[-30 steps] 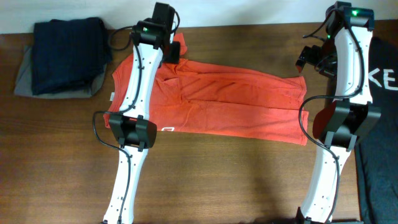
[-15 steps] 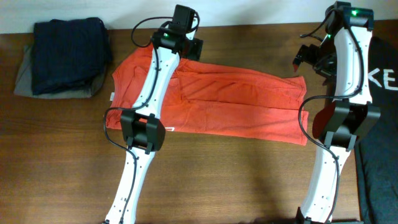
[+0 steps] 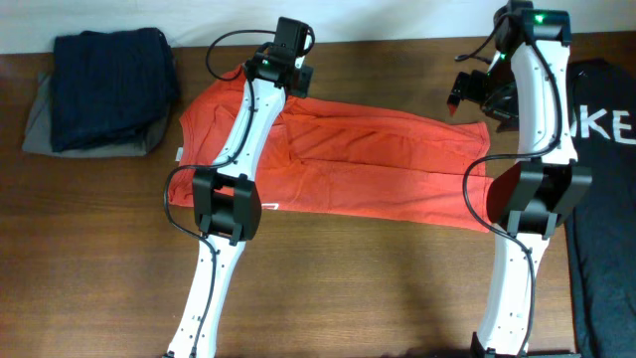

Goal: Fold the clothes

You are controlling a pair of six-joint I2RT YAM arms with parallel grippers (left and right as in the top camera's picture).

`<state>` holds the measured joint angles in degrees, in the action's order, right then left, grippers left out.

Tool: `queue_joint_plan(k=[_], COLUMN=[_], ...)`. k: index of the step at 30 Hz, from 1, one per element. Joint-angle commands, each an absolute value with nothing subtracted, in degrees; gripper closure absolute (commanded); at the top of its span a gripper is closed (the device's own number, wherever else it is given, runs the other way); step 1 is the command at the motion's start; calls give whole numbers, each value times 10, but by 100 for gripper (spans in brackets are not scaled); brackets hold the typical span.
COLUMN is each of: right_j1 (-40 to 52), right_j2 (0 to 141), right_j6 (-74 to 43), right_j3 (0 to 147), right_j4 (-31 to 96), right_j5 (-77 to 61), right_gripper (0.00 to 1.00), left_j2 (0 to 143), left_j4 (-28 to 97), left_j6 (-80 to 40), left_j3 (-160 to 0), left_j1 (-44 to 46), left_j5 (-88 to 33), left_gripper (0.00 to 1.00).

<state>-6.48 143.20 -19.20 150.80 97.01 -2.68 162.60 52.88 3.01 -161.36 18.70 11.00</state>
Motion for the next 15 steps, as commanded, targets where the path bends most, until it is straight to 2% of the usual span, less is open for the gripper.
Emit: queue_joint_plan(k=[1, 9, 12, 15], right_j1=[-60, -60, -60, -60], right_j2=[1418, 1418, 1418, 1418], right_j6=[-187, -187, -187, -187], right_j3=[1510, 1510, 1510, 1510], right_j4=[973, 973, 973, 973], right_j5=[-30, -30, -30, -29], right_gripper=[1, 1, 1, 1], left_j2=[1609, 1615, 1619, 1629], left_j4=[525, 524, 522, 522], left_j6=[63, 79, 79, 79], left_j3=[-1603, -1602, -1602, -1602], left_j1=[183, 183, 183, 183], left_j5=[118, 116, 114, 114], left_gripper=[37, 37, 43, 43])
